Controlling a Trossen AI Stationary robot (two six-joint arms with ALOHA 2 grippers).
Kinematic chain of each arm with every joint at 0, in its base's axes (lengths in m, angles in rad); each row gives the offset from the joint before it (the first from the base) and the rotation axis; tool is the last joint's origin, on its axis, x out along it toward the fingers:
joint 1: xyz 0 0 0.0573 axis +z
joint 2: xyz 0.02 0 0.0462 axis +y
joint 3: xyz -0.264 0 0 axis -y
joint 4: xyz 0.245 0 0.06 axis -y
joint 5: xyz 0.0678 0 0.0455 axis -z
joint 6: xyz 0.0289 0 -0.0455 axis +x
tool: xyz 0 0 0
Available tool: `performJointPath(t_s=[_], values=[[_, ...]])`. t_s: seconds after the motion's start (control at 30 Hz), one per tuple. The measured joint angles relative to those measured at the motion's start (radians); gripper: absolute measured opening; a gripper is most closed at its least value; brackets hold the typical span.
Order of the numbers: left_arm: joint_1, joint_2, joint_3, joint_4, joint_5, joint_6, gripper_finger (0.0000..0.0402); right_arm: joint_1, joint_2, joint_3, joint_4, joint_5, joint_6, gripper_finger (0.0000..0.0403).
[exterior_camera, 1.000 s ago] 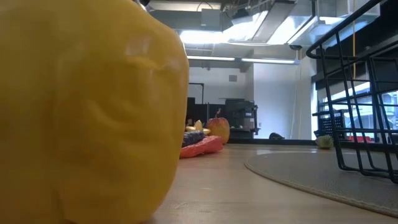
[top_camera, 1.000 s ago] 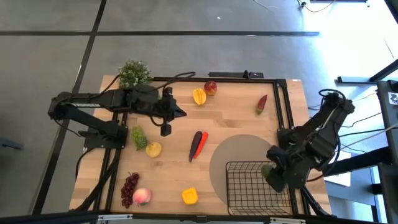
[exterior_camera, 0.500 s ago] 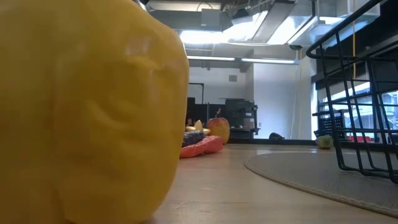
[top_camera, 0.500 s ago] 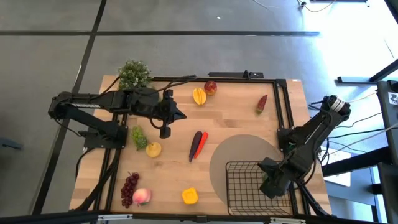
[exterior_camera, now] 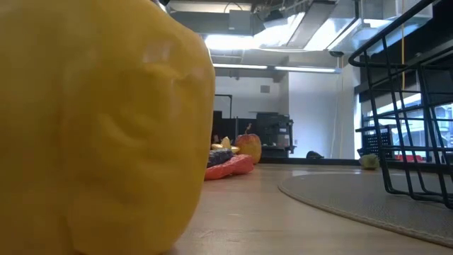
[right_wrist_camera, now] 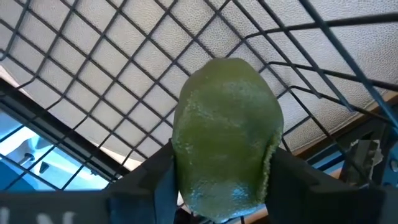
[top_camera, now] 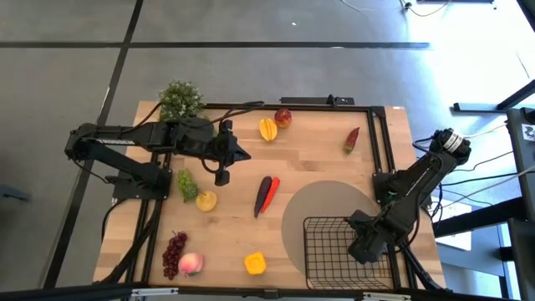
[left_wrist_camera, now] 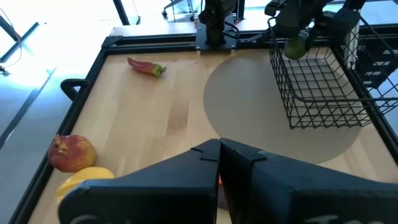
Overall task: Build produce basket
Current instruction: Put the green lime into the wire basket, then put the yellow pear into the wire basket
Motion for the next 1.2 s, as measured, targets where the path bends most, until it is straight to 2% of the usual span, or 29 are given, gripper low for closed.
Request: performJointPath(t_s=[0.17,0.4,0.7,1.0,1.2], values=[[0.000,0.000,0.000,0.000,0.000,0.000,0.0000,0.000,0.000,0.000,-0.003,0.000,0.052,0.0199],[0.000,0.000,-0.001,0.000,0.000,0.000,0.0000,0.000,0.000,0.000,-0.005,0.001,0.054,0.0202],[-0.008,0.000,-0.001,-0.004,0.000,0.000,0.0000,0.000,0.000,0.000,-0.008,0.009,0.054,0.0173],[-0.008,0.000,-0.001,-0.005,0.004,0.000,0.0000,0.000,0.000,0.000,-0.010,0.009,0.054,0.0219],[-0.008,0.000,-0.001,-0.007,0.155,0.000,0.0000,0.000,0.000,0.000,-0.010,0.009,0.054,0.0247]])
